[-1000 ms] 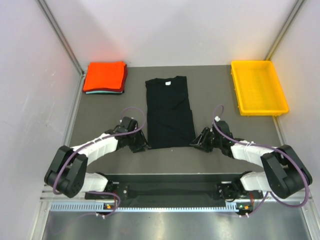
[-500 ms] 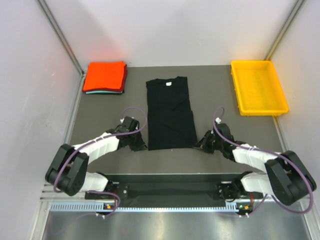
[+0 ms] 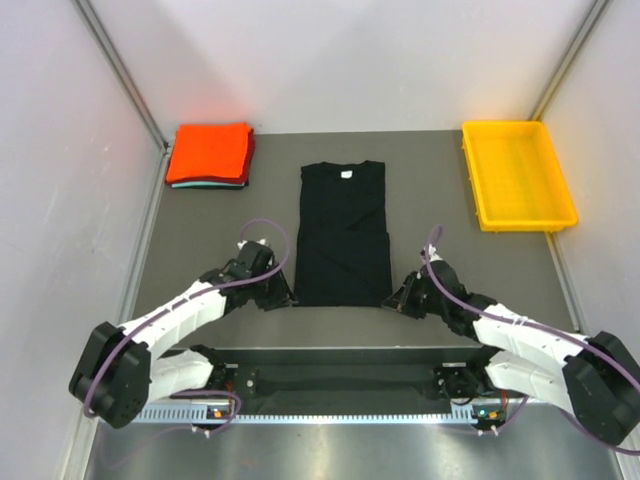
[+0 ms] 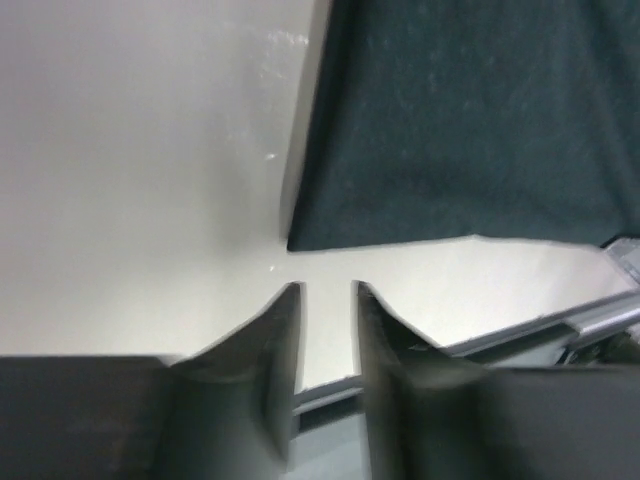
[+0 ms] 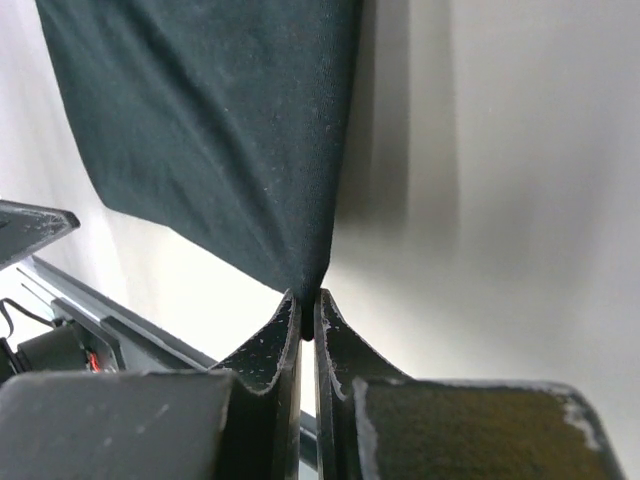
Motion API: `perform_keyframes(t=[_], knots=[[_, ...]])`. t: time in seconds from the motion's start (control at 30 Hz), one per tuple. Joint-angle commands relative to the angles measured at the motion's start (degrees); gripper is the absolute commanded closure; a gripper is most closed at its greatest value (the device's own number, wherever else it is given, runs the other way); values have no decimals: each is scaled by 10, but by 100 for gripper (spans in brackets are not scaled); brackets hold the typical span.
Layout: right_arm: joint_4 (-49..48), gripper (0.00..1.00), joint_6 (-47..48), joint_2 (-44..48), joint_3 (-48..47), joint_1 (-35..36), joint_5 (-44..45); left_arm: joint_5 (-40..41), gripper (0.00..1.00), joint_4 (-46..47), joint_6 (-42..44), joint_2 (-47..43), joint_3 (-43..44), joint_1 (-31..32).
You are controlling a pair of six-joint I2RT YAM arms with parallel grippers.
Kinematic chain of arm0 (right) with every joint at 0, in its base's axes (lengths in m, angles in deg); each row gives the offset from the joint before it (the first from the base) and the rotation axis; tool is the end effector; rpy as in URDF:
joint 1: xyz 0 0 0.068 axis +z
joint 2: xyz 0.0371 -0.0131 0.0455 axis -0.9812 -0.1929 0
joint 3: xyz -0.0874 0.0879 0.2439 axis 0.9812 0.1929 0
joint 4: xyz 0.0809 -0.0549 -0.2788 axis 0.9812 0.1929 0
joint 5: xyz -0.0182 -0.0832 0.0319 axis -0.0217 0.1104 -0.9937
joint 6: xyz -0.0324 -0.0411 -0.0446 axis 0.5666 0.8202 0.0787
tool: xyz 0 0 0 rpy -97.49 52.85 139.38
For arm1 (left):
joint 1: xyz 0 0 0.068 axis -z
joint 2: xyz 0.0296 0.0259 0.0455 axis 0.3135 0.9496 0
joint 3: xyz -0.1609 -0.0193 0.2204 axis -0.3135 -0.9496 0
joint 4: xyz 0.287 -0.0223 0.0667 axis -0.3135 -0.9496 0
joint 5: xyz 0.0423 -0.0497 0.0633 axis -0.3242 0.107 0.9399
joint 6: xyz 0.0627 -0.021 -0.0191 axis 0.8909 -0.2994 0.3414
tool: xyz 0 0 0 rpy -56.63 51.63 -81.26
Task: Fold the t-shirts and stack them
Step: Fold the tshirt
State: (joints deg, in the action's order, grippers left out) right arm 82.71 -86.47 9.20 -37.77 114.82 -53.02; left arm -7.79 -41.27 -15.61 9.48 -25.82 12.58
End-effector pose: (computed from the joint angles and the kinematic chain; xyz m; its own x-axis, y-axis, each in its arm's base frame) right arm 0.1789 0.1385 0.1116 -0.8532 0.3745 -0.3630 0.0548 0.7565 0.6516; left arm 0.2099 -0.1345 0.1402 -0.9030 -0.3335 -0.2710 -0.1673 0.8537 -0.4932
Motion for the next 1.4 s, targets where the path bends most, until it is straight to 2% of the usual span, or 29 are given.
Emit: perform_keyframes(t=[0.0,0.13,0.23,0.4,0.47,0.53,0.57,0.67,0.87,0.97,1.1,1.23,1.37], knots=[[16,100,-23,19,17,18,26,-3,63,22,-9,-19,-24,2],[11,100,-25,14,18,25,28,-3,54,69,-25,-6,-46,2],[4,100,-25,11,19,31,27,11,53,82,-22,25,-49,2],[-5,100,-27,6,22,36,27,-11,55,141,-36,65,-68,2],[-6,100,-28,7,24,37,30,-12,68,141,-38,75,-68,3],[7,100,-27,12,24,37,37,-3,95,111,-36,75,-61,3],[19,100,-25,14,22,37,42,2,100,94,-34,70,-53,3],[72,100,-23,41,12,37,65,24,100,36,-34,34,-33,8],[152,100,-29,145,0,42,91,76,100,-66,-49,-43,33,61],[186,100,-28,173,-26,50,96,75,100,-80,-64,-59,52,102],[225,100,-27,194,-47,67,110,118,100,-119,-88,-70,82,143],[251,100,-16,195,-77,69,137,137,100,-139,-83,-78,120,157],[290,100,18,138,-159,69,168,154,100,-133,-54,-50,153,153]])
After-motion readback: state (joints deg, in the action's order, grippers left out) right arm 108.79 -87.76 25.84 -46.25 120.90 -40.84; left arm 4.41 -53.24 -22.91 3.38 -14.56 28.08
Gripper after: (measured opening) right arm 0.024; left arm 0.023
